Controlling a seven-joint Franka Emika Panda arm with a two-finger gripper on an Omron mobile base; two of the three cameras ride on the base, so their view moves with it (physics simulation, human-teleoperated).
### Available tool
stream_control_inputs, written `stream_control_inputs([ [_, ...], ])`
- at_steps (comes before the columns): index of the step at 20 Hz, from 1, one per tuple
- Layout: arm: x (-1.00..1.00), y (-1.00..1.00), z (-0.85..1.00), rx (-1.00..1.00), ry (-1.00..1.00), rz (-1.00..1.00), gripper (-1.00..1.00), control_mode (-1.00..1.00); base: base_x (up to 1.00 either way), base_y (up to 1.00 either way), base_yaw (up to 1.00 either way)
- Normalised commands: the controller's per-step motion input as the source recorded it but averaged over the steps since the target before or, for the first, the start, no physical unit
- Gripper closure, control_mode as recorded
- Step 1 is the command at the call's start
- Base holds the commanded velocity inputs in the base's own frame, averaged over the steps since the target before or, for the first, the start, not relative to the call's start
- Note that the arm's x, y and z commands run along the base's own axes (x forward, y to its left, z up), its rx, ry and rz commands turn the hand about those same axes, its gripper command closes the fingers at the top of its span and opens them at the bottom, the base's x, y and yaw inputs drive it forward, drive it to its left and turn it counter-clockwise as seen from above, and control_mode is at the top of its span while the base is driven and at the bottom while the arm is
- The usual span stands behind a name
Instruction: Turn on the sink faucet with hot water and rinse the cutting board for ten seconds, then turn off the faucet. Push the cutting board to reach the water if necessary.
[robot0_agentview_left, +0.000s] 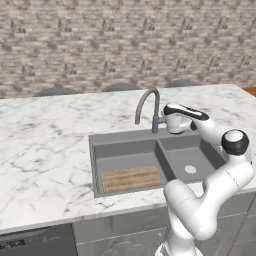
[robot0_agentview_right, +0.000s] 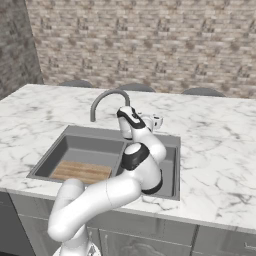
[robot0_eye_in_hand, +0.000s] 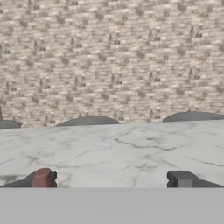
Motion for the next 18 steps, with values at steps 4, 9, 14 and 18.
stream_control_inputs([
  [4, 0.07, 0.0, 0.0, 0.0, 0.0, 0.0, -1.0, -1.0, 0.0, 0.0, 0.0],
  [9, 0.0, 0.0, 0.0, 0.0, 0.0, 0.0, -1.0, -1.0, 0.0, 0.0, 0.0],
  [14, 0.0, -0.07, 0.0, 0.0, 0.0, 0.0, -1.0, -1.0, 0.0, 0.0, 0.0],
  [18, 0.0, -0.24, 0.0, 0.0, 0.0, 0.0, -1.0, -1.0, 0.0, 0.0, 0.0],
])
